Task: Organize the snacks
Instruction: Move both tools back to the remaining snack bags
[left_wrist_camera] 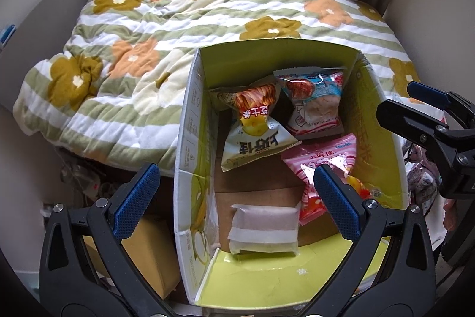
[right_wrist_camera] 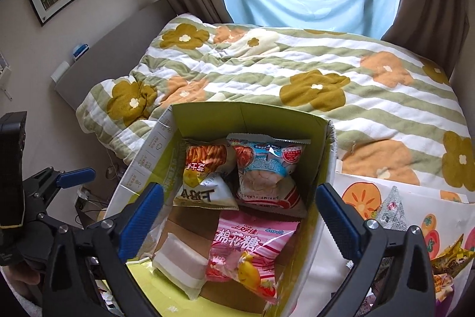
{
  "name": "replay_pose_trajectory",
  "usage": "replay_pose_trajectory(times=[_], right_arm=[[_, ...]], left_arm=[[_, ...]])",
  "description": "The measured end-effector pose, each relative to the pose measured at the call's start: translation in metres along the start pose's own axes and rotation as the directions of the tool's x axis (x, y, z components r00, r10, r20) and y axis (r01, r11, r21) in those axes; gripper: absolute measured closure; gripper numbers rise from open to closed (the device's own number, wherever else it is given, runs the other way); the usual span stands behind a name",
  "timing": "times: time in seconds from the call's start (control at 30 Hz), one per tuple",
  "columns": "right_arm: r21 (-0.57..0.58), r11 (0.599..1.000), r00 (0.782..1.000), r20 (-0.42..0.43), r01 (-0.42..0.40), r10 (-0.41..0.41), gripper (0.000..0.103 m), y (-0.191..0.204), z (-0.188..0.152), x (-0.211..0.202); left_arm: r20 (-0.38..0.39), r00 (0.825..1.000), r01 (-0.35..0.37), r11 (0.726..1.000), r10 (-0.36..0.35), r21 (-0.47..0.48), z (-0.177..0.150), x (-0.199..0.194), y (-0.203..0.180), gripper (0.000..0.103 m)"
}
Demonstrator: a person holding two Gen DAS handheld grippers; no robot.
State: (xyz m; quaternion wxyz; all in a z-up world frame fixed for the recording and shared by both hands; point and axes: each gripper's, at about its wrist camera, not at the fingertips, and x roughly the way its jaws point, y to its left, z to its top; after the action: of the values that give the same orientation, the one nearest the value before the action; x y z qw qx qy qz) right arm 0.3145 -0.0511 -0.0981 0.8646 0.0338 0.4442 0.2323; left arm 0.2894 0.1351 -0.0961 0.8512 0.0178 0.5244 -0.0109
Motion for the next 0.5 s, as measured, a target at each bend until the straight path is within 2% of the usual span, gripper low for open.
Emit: replay_pose_trajectory(times=[0.27, 0.43, 0.5], right_arm=[[-0.029, 0.998, 0.996, 0.072, 0.056, -0.054, 0.001, 0.009, -0.010, -0.049], [0.011, 0.997, 0.989, 0.123, 0.081, -0.081, 0.001, 0.003, -0.020, -0.095], [0.032, 0.993, 0.983, 0.140, 0.117, -0.120, 0.001, -0.001, -0.028, -0.115]], left_arm=[[0.060, 0.998, 0.017, 0.999, -0.019, 0.046, -0.006, -0.036, -0.011, 0.000], [0.108, 0.991, 0.073, 0.991, -0.085, 0.110, -0.008, -0.059, -0.031, 0.000], [0.122, 0.984, 0.110, 0.984, -0.127, 0.143, -0.010, -0.066, -0.044, 0.000]])
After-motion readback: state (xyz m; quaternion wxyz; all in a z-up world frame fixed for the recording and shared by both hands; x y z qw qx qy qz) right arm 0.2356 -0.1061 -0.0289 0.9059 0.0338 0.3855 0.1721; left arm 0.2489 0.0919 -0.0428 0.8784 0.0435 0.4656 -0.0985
